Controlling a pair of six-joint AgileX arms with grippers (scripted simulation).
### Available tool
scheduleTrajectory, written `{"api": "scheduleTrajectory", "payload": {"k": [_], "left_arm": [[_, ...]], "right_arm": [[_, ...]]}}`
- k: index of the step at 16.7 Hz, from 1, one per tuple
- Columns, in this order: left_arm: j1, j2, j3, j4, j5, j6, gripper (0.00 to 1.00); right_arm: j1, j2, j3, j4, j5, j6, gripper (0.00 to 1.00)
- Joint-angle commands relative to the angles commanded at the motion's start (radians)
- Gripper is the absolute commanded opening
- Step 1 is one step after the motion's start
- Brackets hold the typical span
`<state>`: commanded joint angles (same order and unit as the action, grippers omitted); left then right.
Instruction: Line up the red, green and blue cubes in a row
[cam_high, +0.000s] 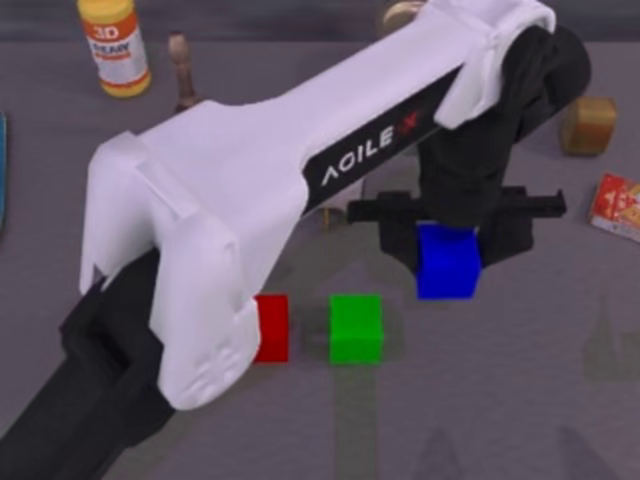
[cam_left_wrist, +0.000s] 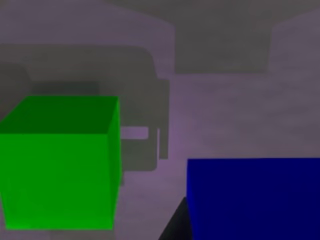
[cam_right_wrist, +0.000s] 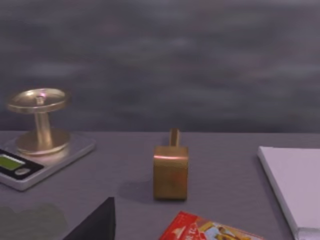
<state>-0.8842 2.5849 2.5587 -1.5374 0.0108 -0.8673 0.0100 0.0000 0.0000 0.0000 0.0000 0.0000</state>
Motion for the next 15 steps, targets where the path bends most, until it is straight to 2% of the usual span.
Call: {"api": "scheduleTrajectory", "payload": {"k": [6, 15], "left_arm": [[0.002, -0.006, -0.016, 0.018, 0.0, 0.003, 0.0], [-0.003, -0.043, -0.351, 0.307, -0.001, -0.003, 0.0]], "right_arm": [[0.0, 0.0, 0.0, 0.0, 0.0, 0.0, 1.0], [0.0, 0.0, 0.0, 0.0, 0.0, 0.0, 1.0]]}}
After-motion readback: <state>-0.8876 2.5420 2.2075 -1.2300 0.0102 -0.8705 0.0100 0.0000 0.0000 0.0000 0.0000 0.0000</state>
